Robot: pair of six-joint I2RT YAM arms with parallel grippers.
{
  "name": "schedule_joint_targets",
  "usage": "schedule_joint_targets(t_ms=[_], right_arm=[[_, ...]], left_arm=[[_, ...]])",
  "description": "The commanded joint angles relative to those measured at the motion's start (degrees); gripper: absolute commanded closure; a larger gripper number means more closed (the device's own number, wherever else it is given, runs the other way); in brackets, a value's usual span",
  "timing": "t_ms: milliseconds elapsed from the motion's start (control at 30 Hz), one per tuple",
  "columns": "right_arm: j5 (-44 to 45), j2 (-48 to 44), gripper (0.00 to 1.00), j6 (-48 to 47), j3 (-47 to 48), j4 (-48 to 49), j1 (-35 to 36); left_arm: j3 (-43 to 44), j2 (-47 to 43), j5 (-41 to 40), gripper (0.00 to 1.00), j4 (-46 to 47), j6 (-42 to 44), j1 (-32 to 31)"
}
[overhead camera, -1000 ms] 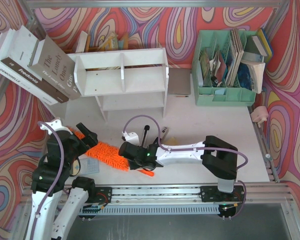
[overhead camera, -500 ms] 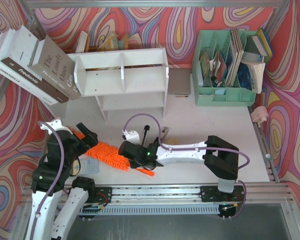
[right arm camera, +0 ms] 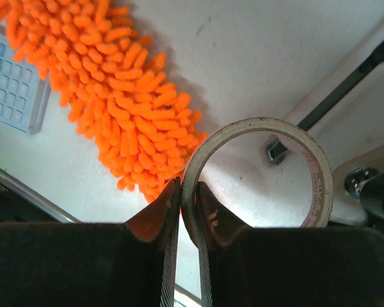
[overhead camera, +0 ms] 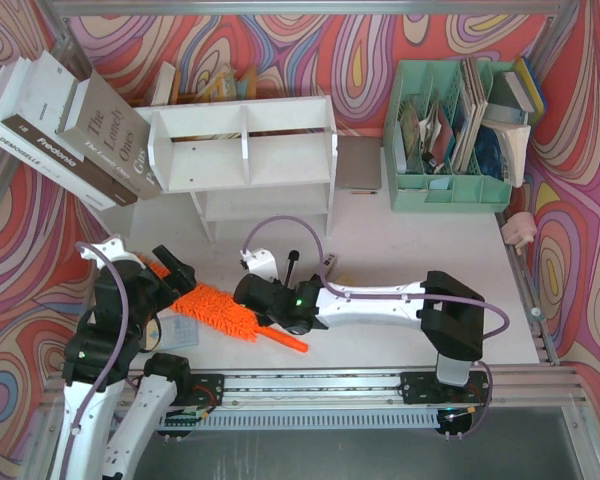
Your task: Dust the bookshelf with a duster
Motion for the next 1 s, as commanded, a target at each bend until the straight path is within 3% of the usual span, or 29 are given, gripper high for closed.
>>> schedule_joint_targets(t_ms=[0, 567, 967], right_arm=[[4.7, 0.6, 0.77, -5.8, 2.7, 4.2, 0.2], [1.3, 10.6, 0.75, -15.4, 11.5, 10.7, -6.5], [1.4, 14.5, 0.72, -16.2, 14.6, 10.3, -7.8]], left_arm=[[0.4, 0.3, -0.2, 0.02, -0.7, -0.3, 0.4], [0.5, 0.0, -0.7, 0.02, -1.0, -0.5, 0.4], [0.5, -0.2, -0.7, 0.02, -1.0, -0.6, 0.4]])
